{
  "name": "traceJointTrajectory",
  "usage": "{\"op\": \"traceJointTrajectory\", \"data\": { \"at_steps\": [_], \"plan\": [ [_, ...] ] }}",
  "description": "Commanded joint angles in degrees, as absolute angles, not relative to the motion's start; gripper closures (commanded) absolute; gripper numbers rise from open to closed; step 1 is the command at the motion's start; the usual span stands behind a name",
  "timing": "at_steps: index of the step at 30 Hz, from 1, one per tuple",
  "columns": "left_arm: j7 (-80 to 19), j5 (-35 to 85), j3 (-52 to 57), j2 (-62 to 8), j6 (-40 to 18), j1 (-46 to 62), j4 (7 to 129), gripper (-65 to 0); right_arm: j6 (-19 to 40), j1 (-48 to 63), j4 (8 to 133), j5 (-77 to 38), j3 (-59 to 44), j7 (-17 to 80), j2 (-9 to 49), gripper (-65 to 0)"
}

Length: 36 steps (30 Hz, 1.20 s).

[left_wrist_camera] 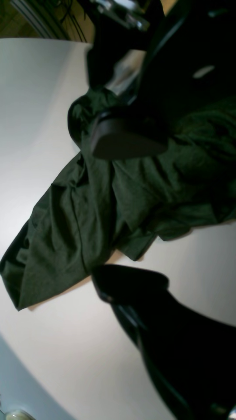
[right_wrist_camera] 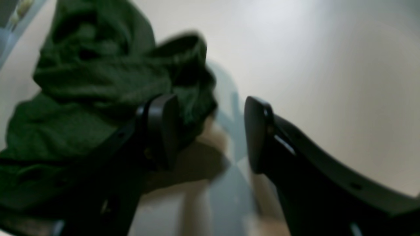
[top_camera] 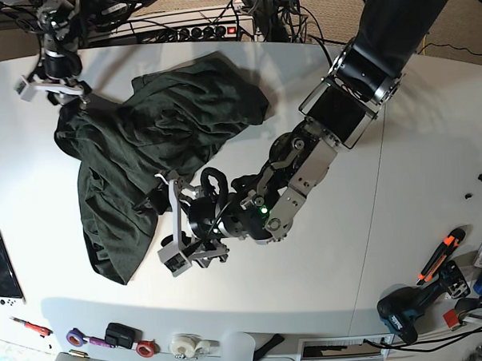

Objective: Layout the t-shirt on the table in an organized manner, then fold the t-shirt properly
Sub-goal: 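Lift the shirt with the left gripper and grasp it with the right gripper, then raise the shirt with the right gripper and release it with the left gripper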

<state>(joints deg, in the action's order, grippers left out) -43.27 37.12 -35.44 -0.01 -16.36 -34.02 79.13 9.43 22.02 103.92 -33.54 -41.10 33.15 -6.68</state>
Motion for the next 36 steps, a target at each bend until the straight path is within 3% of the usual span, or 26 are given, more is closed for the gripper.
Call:
{"op": "traceJointTrajectory", "data": {
  "at_steps": [1,10,11,14,15,19,25,31,36],
  "plan": [
    [-41.78,37.74,-35.07,0.62,-16.60,-35.83,80.12,-46.5,9.98,21.30,103.94,-34.09,-40.64,31.75,-6.20,-31.6],
    [-42.09,37.71,-35.07,0.60,-16.62,-35.33,80.12,-46.5,10.07,17.61,96.51,-36.69,-38.94,31.68,-6.17,-31.3],
    [-42.09,37.71,-35.07,0.58,-16.62,-35.03,80.12,-46.5,10.57,17.37,96.53,-36.69,-38.96,31.70,-6.15,-28.0],
    [-42.33,37.76,-35.07,0.03,-17.08,-34.13,80.12,-46.5,17.41,17.30,96.82,-39.83,-39.00,31.90,-6.17,-1.0],
    [-42.48,37.76,-35.05,-0.32,-17.34,-33.69,80.12,-46.5,19.86,17.28,97.38,-42.61,-39.00,32.64,-6.17,0.0],
    [-42.46,38.74,-35.05,-3.62,-17.89,-32.60,80.12,-46.5,26.70,16.49,105.01,-47.62,-38.94,34.17,-6.20,0.0],
    [-43.44,42.65,-30.57,-10.79,-20.29,-30.46,80.49,-46.4,26.94,14.59,125.56,-43.83,-33.95,33.43,-6.17,0.0],
    [-51.94,54.24,-16.19,-12.51,-28.51,-25.08,80.66,-46.3,22.50,9.98,134.47,-33.50,-20.47,28.25,-6.20,0.0],
    [-62.41,66.26,-6.57,-12.60,-33.95,-19.05,80.68,-46.3,13.26,1.45,134.47,-19.62,-12.32,24.82,-6.20,0.0]
  ]
}}
